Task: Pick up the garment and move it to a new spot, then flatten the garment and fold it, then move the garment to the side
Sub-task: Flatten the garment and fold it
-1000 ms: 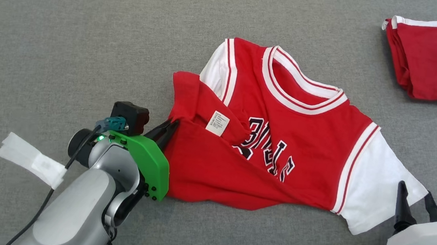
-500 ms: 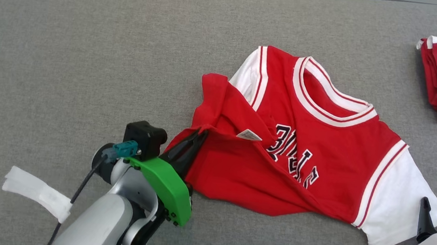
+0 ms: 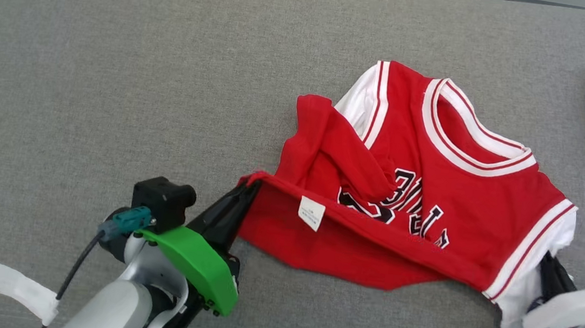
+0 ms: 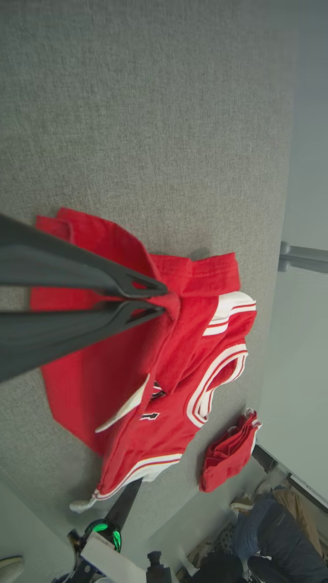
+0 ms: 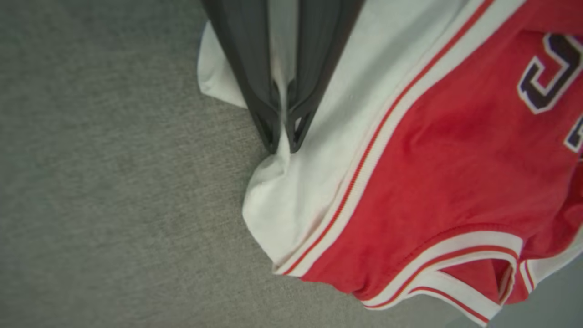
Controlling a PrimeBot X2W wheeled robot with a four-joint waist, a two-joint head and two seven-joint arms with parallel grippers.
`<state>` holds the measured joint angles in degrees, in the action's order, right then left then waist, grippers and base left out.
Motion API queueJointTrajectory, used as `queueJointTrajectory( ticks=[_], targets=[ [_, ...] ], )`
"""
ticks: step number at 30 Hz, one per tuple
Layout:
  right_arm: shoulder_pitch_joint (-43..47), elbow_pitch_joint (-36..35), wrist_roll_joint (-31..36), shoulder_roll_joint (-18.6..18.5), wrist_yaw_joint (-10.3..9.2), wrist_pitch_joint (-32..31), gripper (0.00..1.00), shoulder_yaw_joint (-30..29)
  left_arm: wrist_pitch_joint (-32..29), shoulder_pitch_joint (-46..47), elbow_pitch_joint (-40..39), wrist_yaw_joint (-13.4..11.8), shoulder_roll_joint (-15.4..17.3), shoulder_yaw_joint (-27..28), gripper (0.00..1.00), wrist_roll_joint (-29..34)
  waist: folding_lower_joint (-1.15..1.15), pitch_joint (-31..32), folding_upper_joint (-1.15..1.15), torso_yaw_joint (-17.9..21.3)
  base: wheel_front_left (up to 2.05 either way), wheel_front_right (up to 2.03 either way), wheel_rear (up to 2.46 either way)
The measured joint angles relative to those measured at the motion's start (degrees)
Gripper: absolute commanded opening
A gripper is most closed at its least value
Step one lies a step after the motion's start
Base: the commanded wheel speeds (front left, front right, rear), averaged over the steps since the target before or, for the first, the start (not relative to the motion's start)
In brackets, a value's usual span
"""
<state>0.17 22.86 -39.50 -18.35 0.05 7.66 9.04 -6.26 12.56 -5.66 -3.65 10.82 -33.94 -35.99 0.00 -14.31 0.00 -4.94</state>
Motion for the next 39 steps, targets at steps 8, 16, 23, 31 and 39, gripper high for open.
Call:
queueJointTrajectory(
  ticks=[8, 16, 23, 31, 39],
  targets=[
    [-11.67, -6.77, -1.83, 4.33, 4.15, -1.74, 0.0, 3.09, -0.07, 5.26, -0.7, -0.51, 3.01, 5.12, 0.0, 0.76, 0.0, -1.85, 0.0, 0.36, 0.0, 0.0, 0.0],
    [-25.04, -9.98, -1.29, 4.24, 3.82, -1.64, 0.0, 1.77, 1.36, 17.29, 3.97, -0.48, 4.32, 10.53, 0.0, 2.81, 0.0, -4.04, 0.0, 0.42, 0.0, 0.0, 0.0],
    [-27.87, -8.13, 0.33, 5.9, 3.31, -1.07, 0.0, 2.98, 5.75, 20.03, 11.8, -0.49, 3.14, 12.88, 0.0, 2.9, 0.0, -5.38, 0.0, -0.08, 0.0, 0.0, 0.0],
    [-22.66, -3.87, 0.58, 7.54, 3.31, -0.79, 0.0, 5.09, 8.79, 14.46, 21.47, 0.19, 2.31, 11.38, 0.0, 2.08, 0.0, -6.5, 0.0, -0.12, 0.0, 0.0, 0.0],
    [-18.67, -2.82, 0.42, 7.55, 3.41, 0.91, 0.0, 4.82, 11.39, 14.24, 27.03, 1.72, 1.54, 11.18, 0.0, 1.91, 0.0, -6.04, 0.0, -0.04, 0.0, 0.0, 0.0]
  ],
)
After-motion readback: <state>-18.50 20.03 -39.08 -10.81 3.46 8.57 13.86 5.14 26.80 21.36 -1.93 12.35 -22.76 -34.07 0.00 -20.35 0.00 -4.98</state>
